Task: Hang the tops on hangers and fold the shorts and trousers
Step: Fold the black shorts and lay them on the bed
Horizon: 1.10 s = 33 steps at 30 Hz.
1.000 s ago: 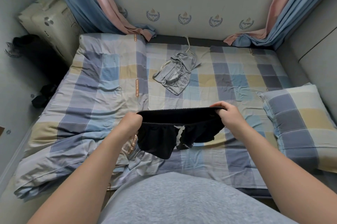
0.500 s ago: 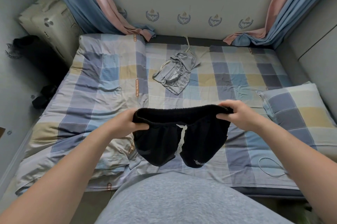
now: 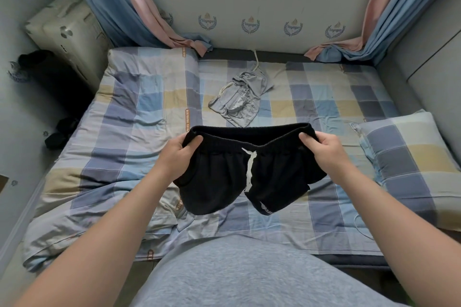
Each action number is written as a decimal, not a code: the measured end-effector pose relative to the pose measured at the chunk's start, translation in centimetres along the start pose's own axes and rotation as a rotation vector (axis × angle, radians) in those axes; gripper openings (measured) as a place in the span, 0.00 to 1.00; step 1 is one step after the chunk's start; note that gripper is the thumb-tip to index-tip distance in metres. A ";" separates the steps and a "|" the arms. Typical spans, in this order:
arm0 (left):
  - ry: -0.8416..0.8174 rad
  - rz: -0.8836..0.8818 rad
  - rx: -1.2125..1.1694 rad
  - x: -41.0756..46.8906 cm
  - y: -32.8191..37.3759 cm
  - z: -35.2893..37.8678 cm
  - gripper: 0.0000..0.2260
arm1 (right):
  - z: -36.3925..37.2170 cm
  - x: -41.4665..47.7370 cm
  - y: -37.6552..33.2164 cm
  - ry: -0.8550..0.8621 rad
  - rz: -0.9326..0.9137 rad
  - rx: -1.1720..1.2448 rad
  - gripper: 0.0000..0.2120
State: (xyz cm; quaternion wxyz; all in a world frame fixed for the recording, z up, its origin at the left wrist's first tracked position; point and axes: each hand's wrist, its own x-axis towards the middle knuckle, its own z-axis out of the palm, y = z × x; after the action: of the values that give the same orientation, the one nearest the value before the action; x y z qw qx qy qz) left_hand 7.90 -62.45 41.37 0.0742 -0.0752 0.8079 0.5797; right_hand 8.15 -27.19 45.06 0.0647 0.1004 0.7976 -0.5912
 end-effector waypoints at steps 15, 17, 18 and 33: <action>-0.109 -0.282 -0.478 -1.6 6.9 6.2 0.09 | 7.1 -3.0 -5.6 -0.190 0.103 0.276 0.07; -0.257 -0.120 -0.446 -2.3 7.7 6.6 0.08 | 7.5 -3.6 -6.4 -0.197 -0.014 0.218 0.03; -0.349 -0.048 -0.449 -2.5 7.9 6.6 0.12 | 7.5 -3.7 -6.6 -0.200 -0.064 0.181 0.05; -0.508 -0.083 -0.505 -1.8 4.9 6.4 0.15 | 3.3 -2.5 0.6 -0.151 0.095 0.168 0.38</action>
State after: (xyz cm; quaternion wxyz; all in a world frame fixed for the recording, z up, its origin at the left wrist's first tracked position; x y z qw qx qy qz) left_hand 8.88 -54.80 44.24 0.2750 0.0226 0.5912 0.7579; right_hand 10.65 -30.42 44.06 0.1439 0.0985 0.7326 -0.6580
